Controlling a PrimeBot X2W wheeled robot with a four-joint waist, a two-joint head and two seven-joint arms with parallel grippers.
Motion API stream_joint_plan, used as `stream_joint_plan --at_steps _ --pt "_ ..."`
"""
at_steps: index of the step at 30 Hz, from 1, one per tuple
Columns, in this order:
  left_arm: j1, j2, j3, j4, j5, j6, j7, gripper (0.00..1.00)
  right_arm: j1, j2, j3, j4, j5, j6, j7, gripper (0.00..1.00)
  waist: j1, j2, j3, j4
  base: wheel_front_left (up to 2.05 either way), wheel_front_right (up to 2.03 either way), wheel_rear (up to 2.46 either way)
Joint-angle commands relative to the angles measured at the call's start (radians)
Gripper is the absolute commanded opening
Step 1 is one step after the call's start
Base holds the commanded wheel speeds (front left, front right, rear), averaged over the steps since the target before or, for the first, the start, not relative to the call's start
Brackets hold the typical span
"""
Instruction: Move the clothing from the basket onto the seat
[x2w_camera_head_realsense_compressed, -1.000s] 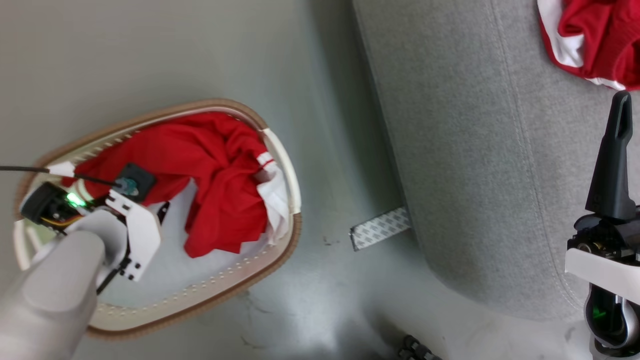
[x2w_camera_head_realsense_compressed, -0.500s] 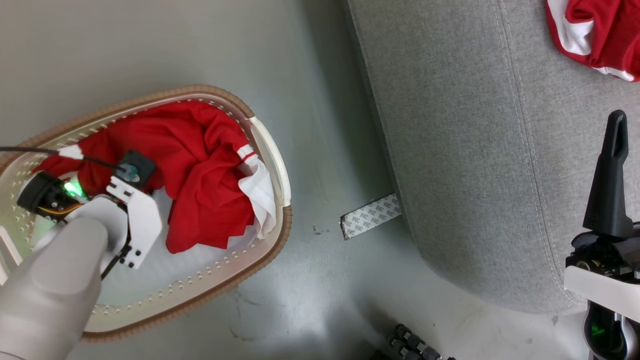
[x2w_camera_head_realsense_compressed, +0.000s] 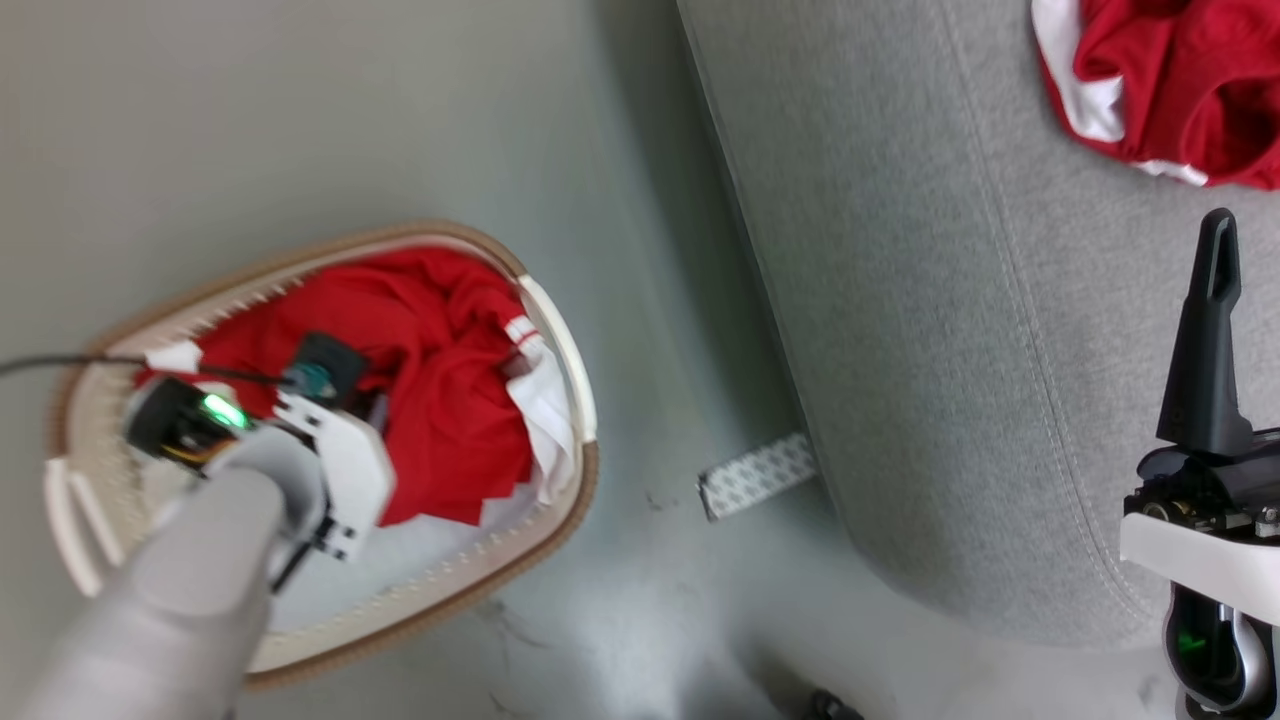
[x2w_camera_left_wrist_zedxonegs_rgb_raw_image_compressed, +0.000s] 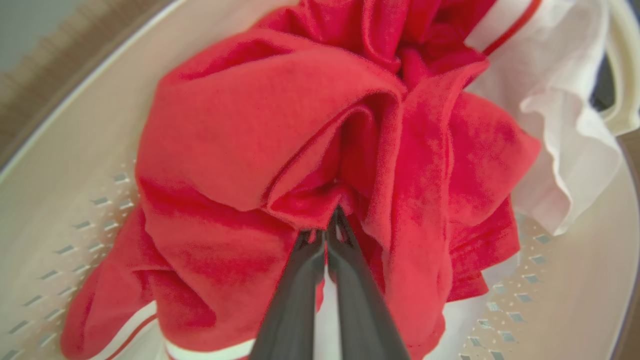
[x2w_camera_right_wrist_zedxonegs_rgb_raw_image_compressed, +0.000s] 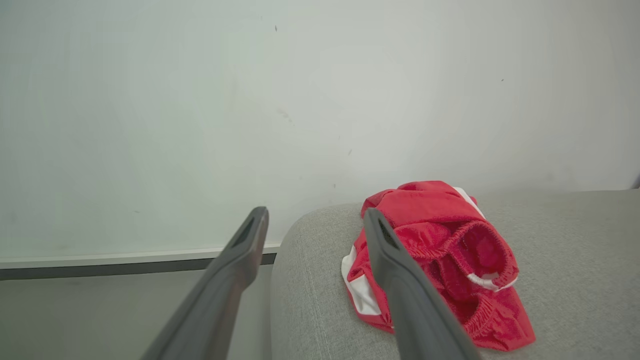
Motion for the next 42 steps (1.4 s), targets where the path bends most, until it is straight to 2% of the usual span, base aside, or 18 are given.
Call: stream_joint_plan --at_steps 1,12,18,25,32,37,42 --pt "0.022 -0.019 0.000 0.002 -0.014 -0.006 -0.023 0.00 -0.005 0.000 -0.013 0.009 -0.014 -0.003 -0.002 1.00 0.0000 0.0000 -0.073 0.042 0.00 0.00 0.00" --pt "0.121 -0.180 -0.021 0.031 -0.116 -0.023 -0.201 0.00 0.040 0.000 -0.058 0.072 -0.118 -0.003 -0.002 1.00 0.0000 0.0000 -0.361 0.193 0.00 0.00 0.00" --pt "0.170 -0.240 -0.051 0.000 -0.182 -0.026 -0.252 0.00 0.072 -0.001 -0.071 0.112 -0.154 -0.003 -0.002 1.00 0.0000 0.0000 -0.500 0.262 0.00 0.00 0.00" --pt "0.206 -0.243 -0.074 -0.117 -0.247 -0.025 -0.269 0.00 0.119 0.000 -0.081 0.151 -0.170 -0.003 0.002 1.00 0.0000 0.0000 -0.633 0.322 0.00 0.00 0.00" --pt "0.216 -0.227 -0.032 -0.260 -0.262 -0.021 -0.269 0.00 0.165 0.000 -0.072 0.166 -0.159 -0.003 0.017 1.00 0.0000 0.0000 -0.714 0.366 0.00 0.00 0.00" --pt "0.191 -0.209 0.012 -0.423 -0.274 0.001 -0.264 0.00 0.207 0.000 -0.032 0.190 -0.143 -0.003 0.029 1.00 0.0000 0.0000 -0.768 0.408 0.00 0.00 0.00" --pt "0.151 -0.197 0.035 -0.554 -0.291 0.030 -0.211 0.00 0.229 -0.001 0.011 0.212 -0.134 -0.003 0.031 1.00 0.0000 0.0000 -0.784 0.441 0.00 0.00 0.00"
